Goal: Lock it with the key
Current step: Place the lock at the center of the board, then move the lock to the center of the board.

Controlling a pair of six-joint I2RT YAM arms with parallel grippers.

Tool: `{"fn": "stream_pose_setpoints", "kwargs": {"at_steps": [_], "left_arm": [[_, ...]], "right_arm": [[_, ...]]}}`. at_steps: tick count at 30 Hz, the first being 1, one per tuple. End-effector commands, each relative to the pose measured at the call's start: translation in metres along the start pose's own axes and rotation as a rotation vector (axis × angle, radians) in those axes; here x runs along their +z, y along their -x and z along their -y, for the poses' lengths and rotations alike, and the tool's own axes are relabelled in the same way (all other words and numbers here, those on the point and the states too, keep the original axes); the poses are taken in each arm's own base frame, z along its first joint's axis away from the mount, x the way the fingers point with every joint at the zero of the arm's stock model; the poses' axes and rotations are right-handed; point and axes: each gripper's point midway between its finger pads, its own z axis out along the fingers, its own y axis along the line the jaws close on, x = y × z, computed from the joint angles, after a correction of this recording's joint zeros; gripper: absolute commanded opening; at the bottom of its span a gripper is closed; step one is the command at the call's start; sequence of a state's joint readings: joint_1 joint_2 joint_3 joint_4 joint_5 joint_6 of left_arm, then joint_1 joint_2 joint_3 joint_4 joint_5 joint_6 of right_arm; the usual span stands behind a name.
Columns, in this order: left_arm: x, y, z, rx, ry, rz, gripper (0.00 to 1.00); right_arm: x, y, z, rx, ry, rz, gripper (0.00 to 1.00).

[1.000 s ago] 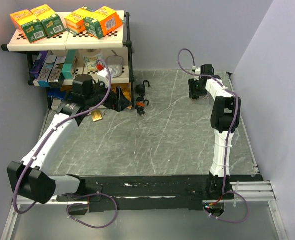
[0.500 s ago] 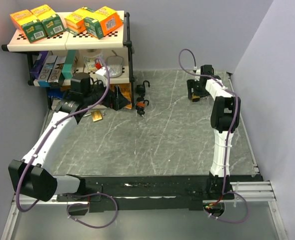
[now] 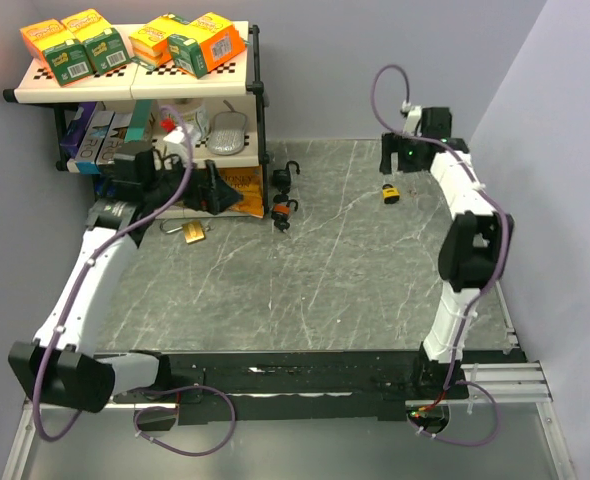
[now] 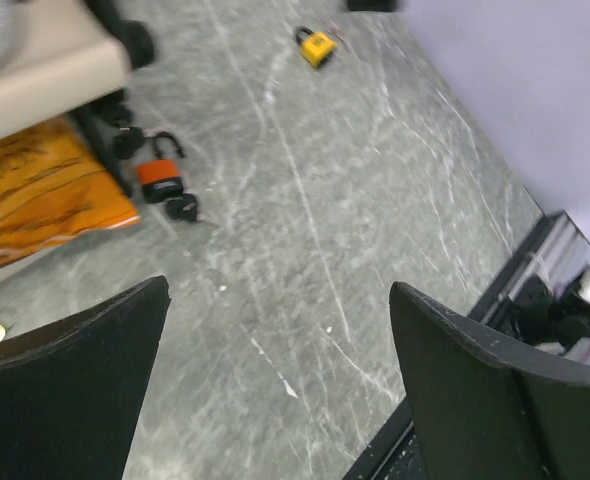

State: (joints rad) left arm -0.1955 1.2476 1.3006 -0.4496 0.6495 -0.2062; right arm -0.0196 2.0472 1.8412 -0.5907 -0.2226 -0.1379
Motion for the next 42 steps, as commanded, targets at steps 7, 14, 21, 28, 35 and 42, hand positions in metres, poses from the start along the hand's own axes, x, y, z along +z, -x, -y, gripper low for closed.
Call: {"fn": "stream_pose_setpoints", "kwargs": {"at_steps": [7, 14, 21, 28, 35, 42], "left_arm": [[-0.04, -0.015, -0.006, -0.07, 0.098, 0.059, 0.96], [0.001, -0.076, -0.001, 0.124, 0.091, -0.03, 0.97], [0.076, -0.112, -0.002, 0.203, 0.195, -0.049, 0.89], [0.156, -0.125, -0.038, 0.204, 0.352, -0.082, 0.82], [0.203, -0.133, -0.061, 0.202, 0.409, -0.112, 0.82], [0.229, -0.146, -0.078, 0.172, 0.47, -0.122, 0.79]], "right_arm": [[-0.061, 0.022, -0.111, 0.047, 0.105, 0.046, 0.98], [-0.06, -0.014, -0.141, 0.081, 0.185, -0.076, 0.99], [-0.075, -0.029, -0.103, 0.088, 0.123, -0.061, 1.0], [-0.087, -0.048, -0.072, 0.144, 0.066, -0.067, 1.0], [-0.097, -0.059, -0.068, 0.162, 0.046, -0.061, 1.0], [-0.102, -0.06, -0.065, 0.164, 0.029, -0.048, 1.0]]}}
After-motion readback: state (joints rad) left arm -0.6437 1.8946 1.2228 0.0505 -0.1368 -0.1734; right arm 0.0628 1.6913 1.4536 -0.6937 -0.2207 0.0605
